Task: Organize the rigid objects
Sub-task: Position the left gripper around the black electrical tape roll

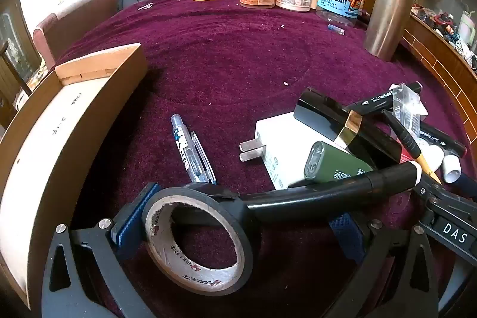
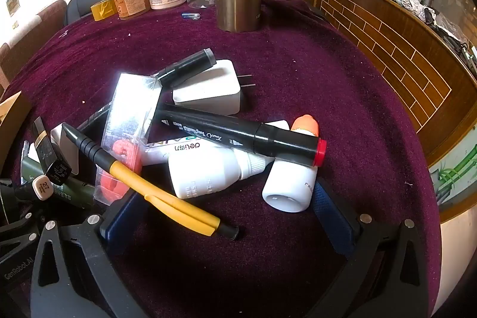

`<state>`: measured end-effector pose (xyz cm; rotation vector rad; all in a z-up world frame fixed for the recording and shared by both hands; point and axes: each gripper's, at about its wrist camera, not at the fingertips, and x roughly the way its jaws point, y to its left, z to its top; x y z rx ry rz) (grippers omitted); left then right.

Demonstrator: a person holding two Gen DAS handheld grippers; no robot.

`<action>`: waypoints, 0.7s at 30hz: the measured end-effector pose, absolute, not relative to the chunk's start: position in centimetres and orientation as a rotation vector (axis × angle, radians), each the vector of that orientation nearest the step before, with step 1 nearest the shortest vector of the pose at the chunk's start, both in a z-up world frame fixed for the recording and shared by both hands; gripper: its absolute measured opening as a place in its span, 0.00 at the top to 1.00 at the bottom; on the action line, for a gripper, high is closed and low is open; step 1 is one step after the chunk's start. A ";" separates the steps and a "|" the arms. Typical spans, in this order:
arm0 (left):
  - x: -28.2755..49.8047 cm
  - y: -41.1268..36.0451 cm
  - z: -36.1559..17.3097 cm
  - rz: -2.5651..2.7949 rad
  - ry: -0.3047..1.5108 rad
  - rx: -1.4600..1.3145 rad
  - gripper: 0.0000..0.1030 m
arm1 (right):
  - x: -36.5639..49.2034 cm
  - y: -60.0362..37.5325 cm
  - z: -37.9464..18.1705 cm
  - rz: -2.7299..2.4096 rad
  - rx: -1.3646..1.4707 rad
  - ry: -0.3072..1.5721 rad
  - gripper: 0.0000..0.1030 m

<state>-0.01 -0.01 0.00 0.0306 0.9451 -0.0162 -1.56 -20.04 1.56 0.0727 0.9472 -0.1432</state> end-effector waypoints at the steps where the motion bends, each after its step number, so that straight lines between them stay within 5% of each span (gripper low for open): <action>1: 0.0 0.0 0.0 -0.020 0.952 0.024 0.01 | -1.6 -20.0 1.6 -0.143 0.073 0.947 0.00; 21: 0.0 0.0 0.0 -0.021 0.950 0.021 0.01 | -1.5 -20.0 1.6 -0.144 0.071 0.947 0.00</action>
